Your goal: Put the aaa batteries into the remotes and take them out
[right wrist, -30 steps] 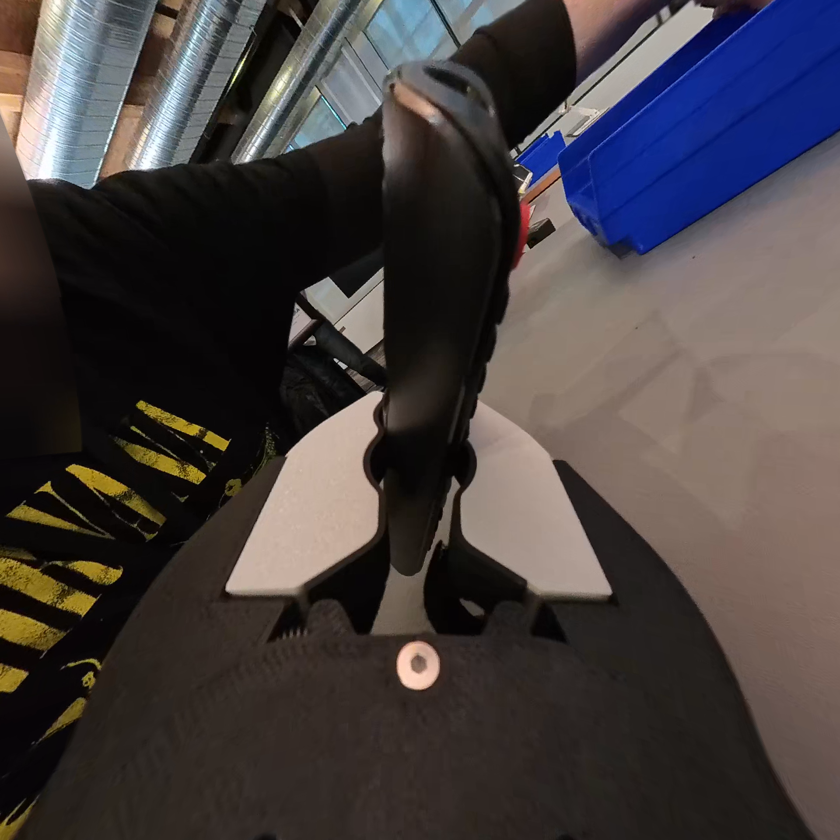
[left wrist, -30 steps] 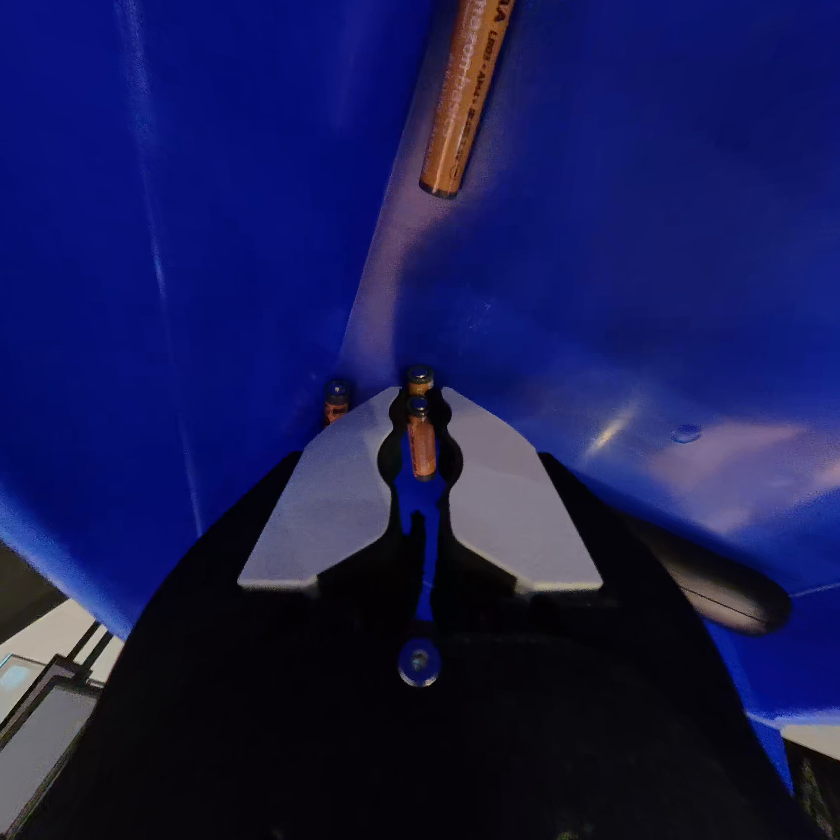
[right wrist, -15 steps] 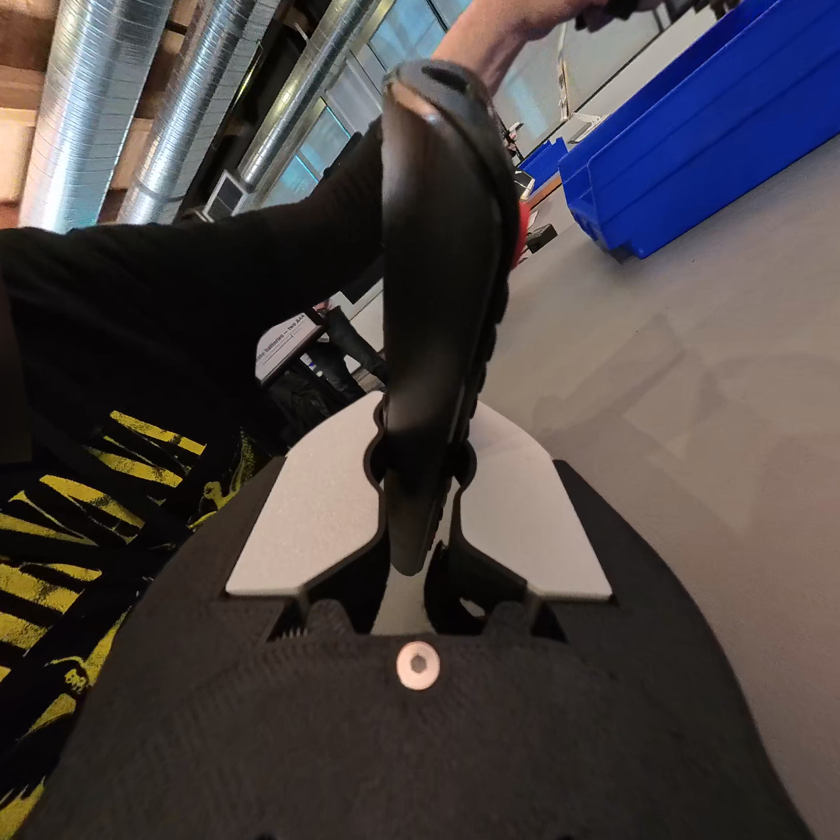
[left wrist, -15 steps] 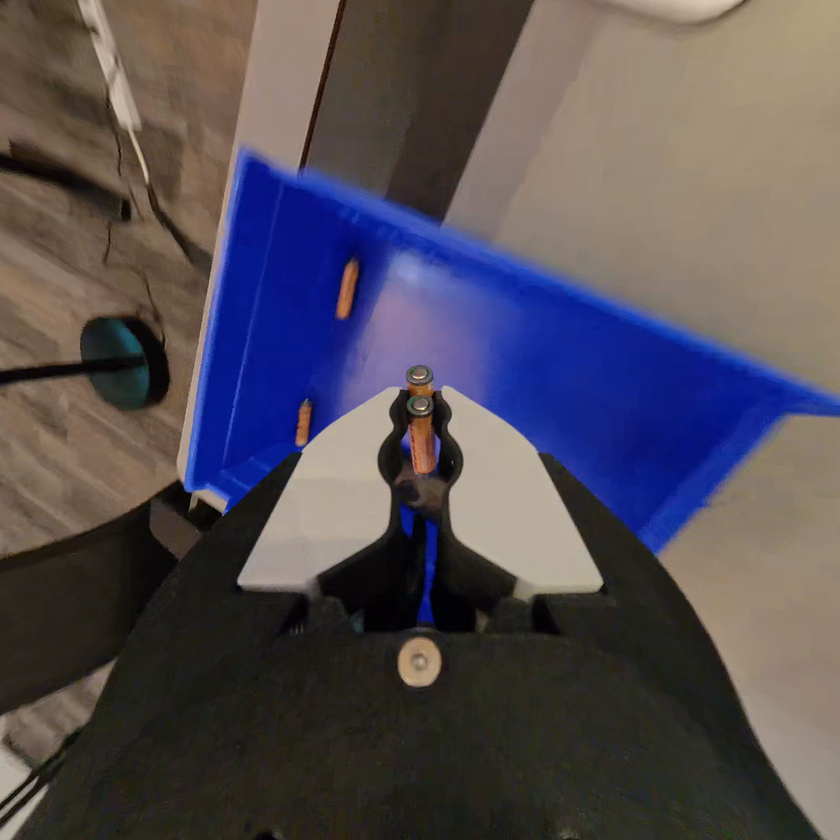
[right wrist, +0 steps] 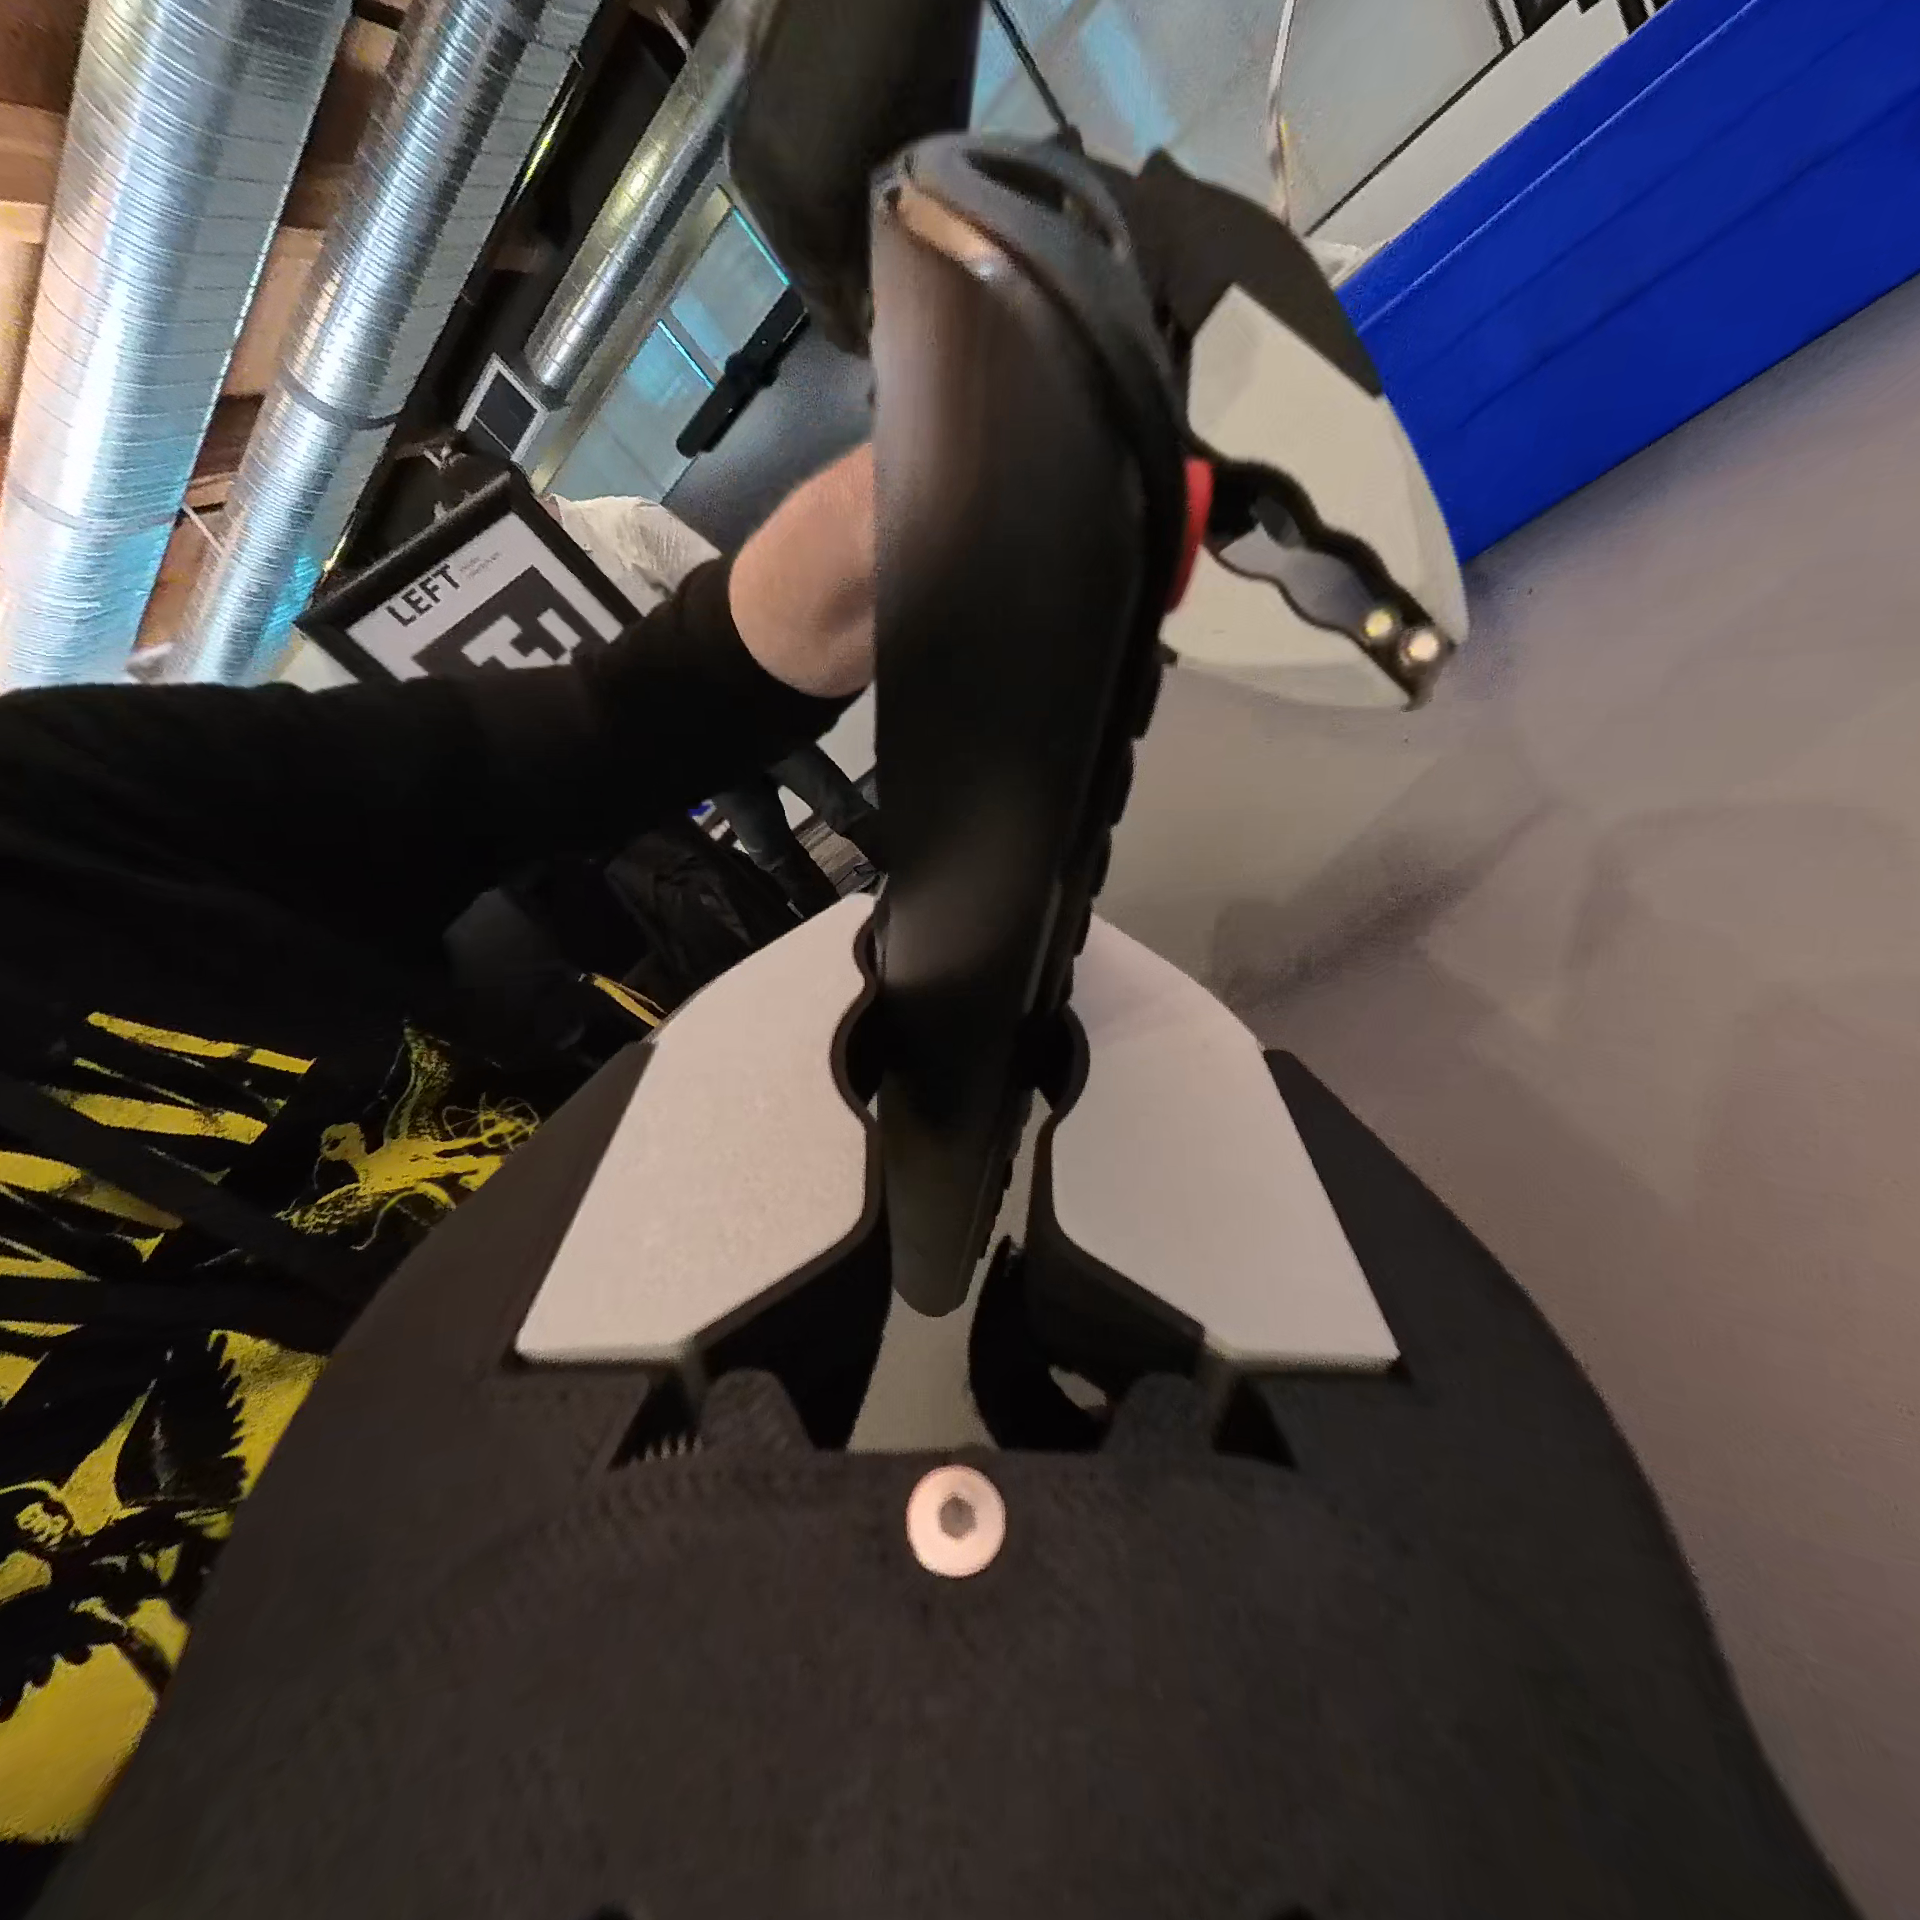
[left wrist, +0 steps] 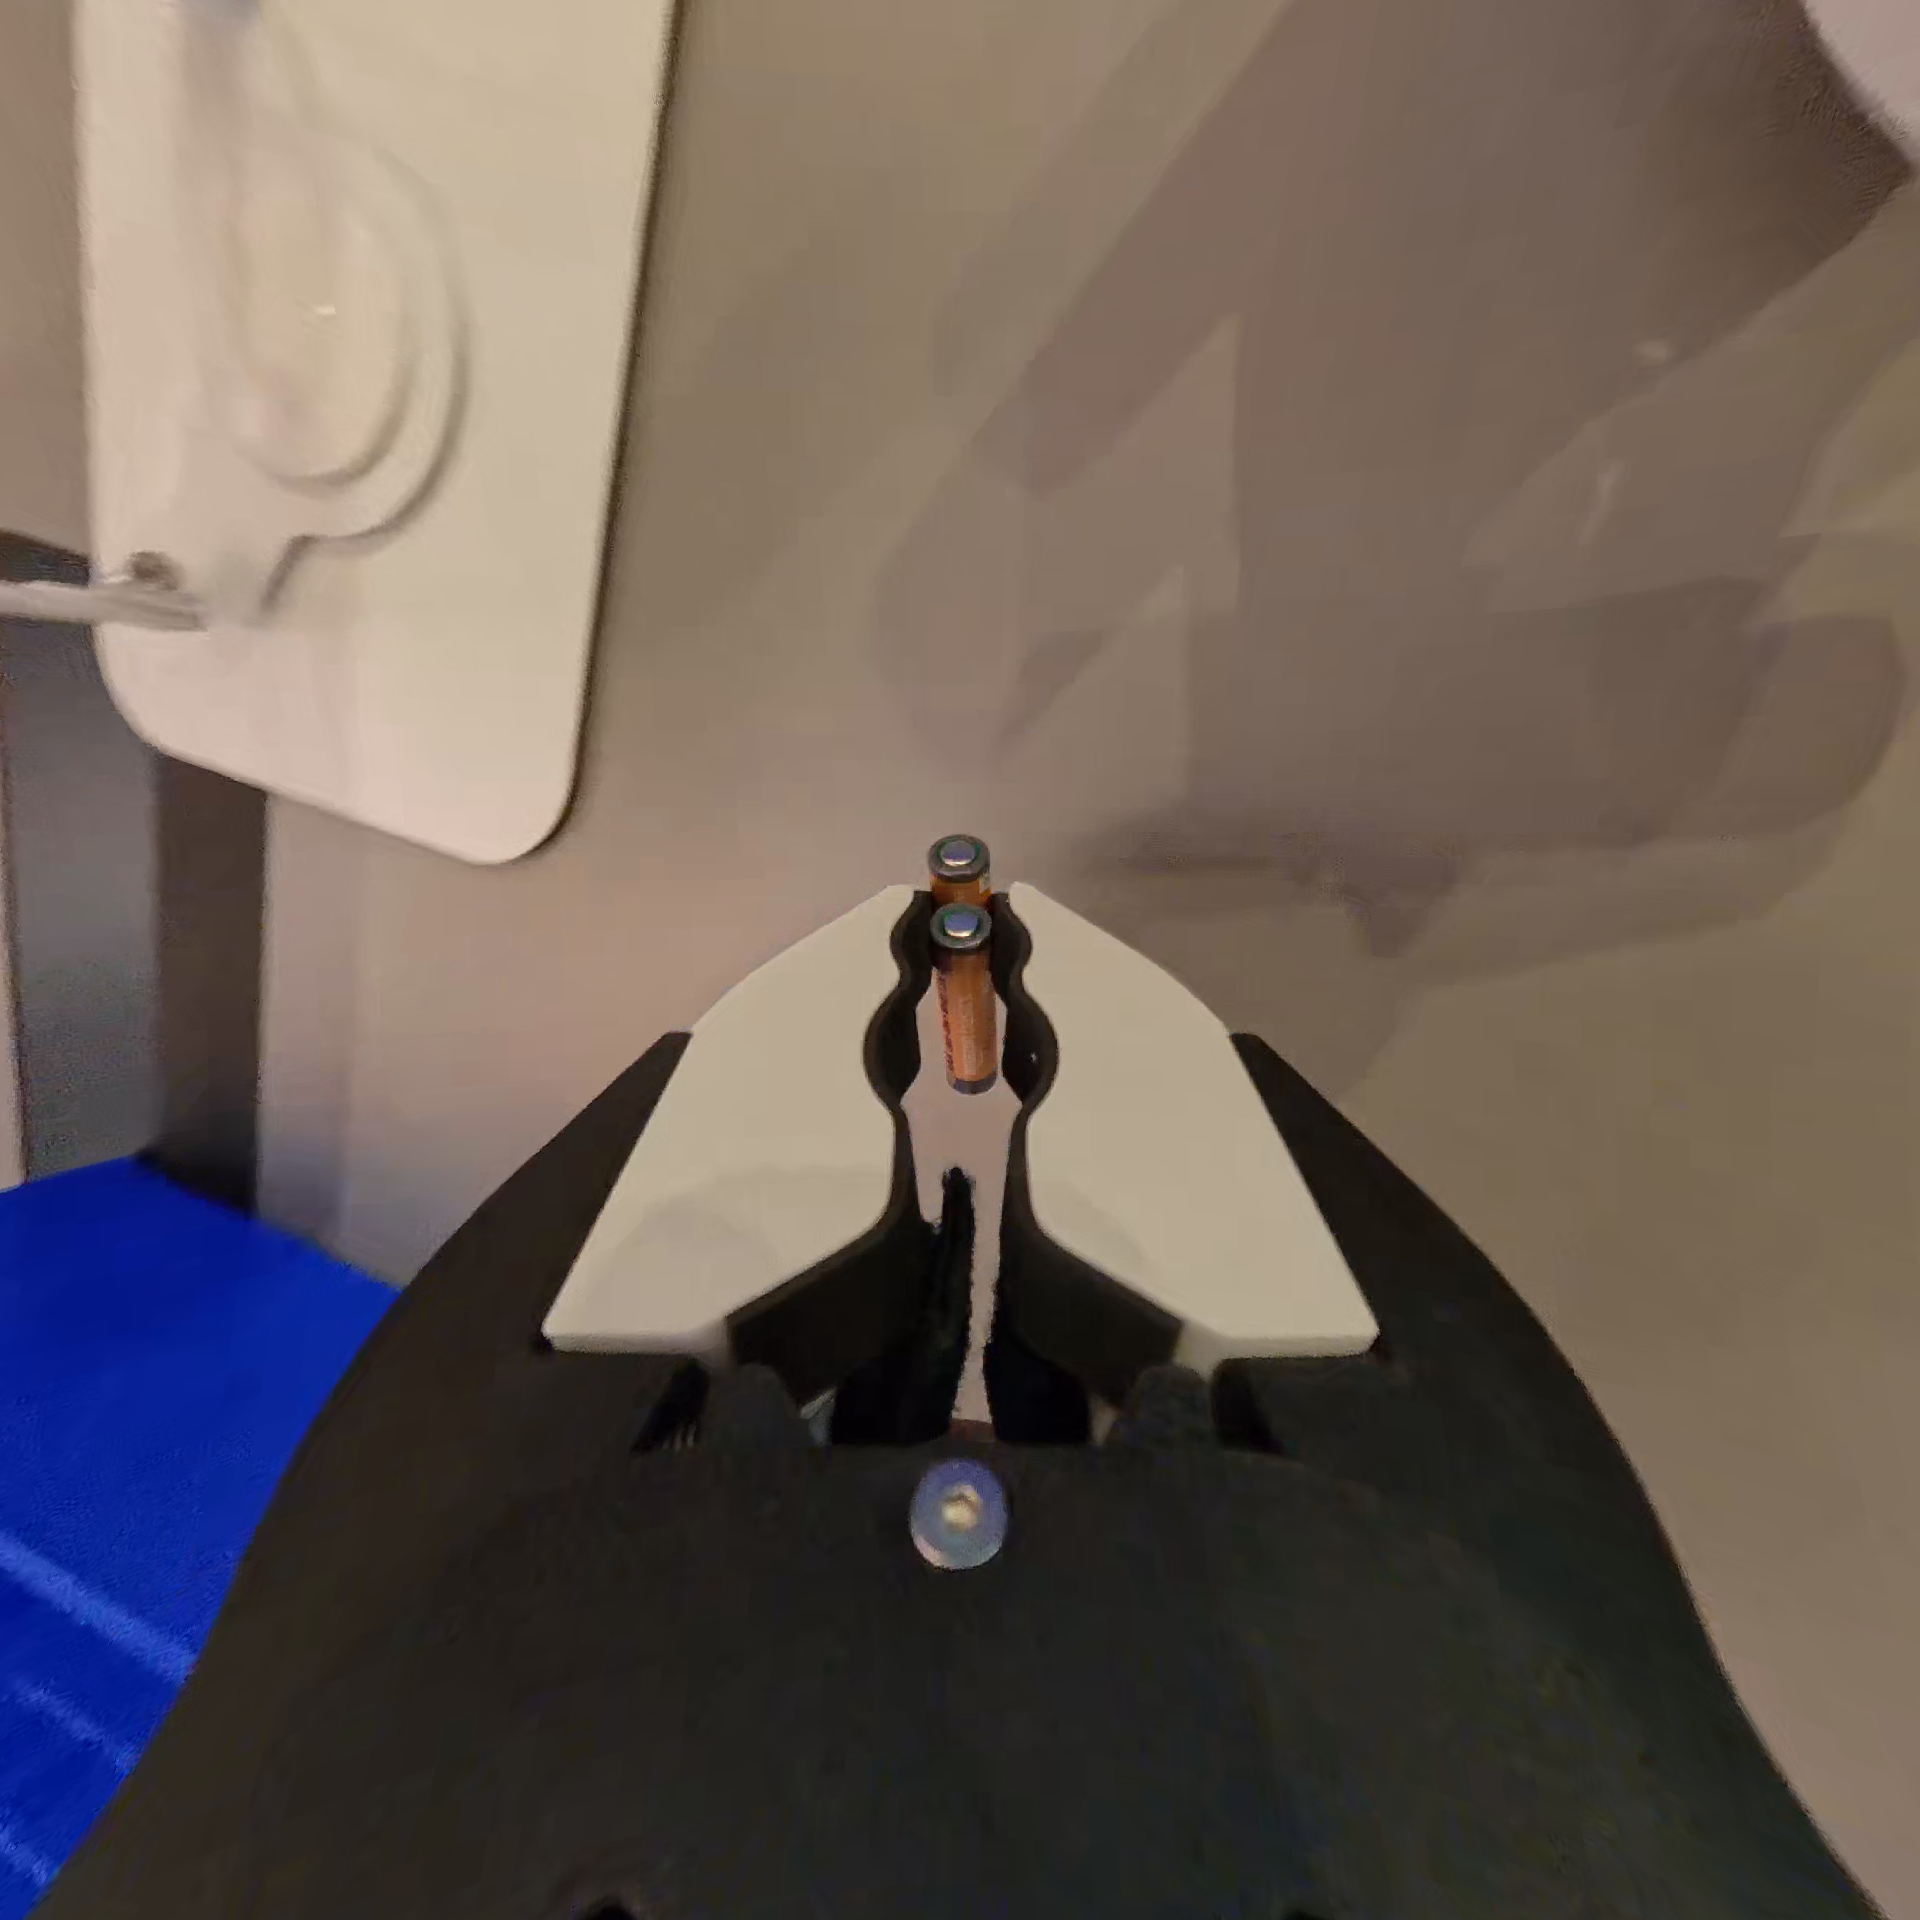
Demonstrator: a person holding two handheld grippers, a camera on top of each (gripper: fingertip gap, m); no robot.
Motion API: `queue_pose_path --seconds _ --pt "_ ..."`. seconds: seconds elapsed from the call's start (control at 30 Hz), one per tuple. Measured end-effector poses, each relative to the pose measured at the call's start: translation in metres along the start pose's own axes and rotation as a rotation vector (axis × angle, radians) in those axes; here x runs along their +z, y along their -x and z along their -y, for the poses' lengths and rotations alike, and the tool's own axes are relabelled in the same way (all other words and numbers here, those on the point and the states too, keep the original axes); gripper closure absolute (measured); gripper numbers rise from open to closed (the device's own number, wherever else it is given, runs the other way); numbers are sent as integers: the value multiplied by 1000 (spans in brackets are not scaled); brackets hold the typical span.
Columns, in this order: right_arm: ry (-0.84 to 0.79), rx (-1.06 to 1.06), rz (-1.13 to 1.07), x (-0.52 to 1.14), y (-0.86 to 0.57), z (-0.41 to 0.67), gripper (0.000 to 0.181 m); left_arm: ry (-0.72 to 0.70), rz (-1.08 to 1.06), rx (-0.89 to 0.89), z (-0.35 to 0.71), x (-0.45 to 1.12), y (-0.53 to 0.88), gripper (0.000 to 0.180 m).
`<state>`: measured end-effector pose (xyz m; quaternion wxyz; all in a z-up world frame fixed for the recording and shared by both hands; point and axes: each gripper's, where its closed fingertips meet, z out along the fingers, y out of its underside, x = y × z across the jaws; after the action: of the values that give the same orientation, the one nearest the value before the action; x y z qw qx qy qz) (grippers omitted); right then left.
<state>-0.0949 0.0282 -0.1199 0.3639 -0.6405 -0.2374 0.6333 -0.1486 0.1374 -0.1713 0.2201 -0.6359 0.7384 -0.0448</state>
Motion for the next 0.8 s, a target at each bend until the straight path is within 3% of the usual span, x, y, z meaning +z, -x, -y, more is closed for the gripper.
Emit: queue_pose_path --seconds 0.2,0.43,0.53,0.8 --pt "-8 7 3 -2 -1 1 155 77 -5 13 -1 42 -25 168" --pt "1 9 4 -1 -1 0 155 -18 -17 -73 5 46 -26 166" --pt "-3 12 8 -1 0 1 156 -58 -51 -90 8 45 -29 152" --pt "-5 16 13 -2 0 1 155 -150 -65 -116 8 36 -29 140"
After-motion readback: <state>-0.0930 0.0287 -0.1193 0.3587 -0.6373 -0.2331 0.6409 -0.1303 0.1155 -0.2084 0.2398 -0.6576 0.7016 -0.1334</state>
